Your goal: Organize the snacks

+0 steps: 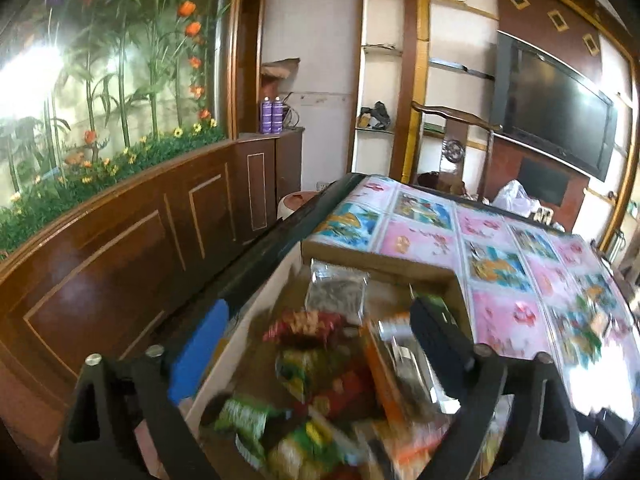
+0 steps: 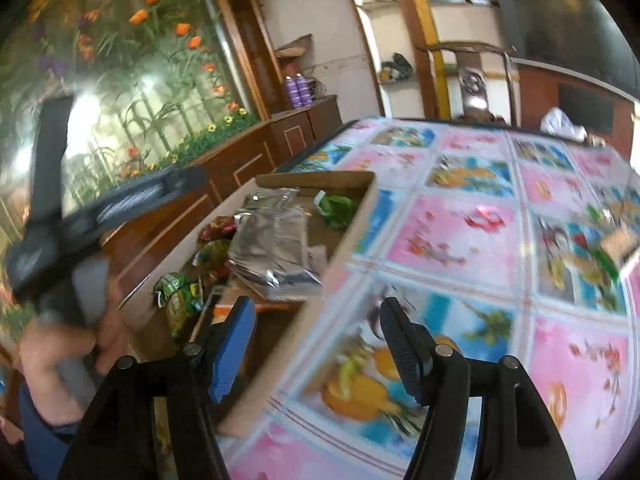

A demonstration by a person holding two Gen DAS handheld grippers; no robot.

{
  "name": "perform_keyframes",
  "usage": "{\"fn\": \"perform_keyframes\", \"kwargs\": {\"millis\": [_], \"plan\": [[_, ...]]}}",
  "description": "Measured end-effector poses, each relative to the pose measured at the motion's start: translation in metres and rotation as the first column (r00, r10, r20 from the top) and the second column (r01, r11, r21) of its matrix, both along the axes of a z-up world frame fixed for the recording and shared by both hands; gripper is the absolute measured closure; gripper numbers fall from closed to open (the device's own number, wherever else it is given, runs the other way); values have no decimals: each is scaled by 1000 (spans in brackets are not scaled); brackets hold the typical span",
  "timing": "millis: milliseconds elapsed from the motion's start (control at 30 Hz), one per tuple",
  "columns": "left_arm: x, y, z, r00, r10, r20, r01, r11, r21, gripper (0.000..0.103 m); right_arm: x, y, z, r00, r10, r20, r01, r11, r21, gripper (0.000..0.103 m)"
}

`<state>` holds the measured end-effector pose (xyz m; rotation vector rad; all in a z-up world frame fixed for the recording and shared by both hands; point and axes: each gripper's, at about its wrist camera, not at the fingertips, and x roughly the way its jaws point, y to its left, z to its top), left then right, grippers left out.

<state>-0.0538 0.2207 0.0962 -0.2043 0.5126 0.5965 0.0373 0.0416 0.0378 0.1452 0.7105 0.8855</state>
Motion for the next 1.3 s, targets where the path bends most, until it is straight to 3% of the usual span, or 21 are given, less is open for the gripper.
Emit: {"fn": "perform_keyframes", "kwargs": {"millis": [133, 433, 600, 767, 1000, 1300], "plan": [[-22, -22, -7, 999, -28, -24, 28, 1000, 11, 1, 1, -16, 5, 999, -26, -29, 28, 997, 65, 20], [-50, -35, -30, 991, 57, -118, -49, 997, 66, 0, -16, -20, 14, 999, -9, 32, 7, 999, 54, 13], [-52, -37, -33, 983, 141, -118, -127, 985, 115, 0, -17, -17, 12, 999, 2, 39, -4, 1000, 31, 13], [-64, -37, -31, 968, 242, -59, -229, 958, 171, 0, -21, -14, 11, 998, -6, 58, 6, 1000, 2, 13], [-66, -16, -34, 964, 251, -90, -244, 966, 80, 0, -30, -3, 9, 996, 11, 89, -7, 999, -49, 13], [-62, -21, -37, 957, 270, -110, -257, 959, 117, 0, -44, 8, 8, 987, 48, 153, -33, 994, -103, 13]]}}
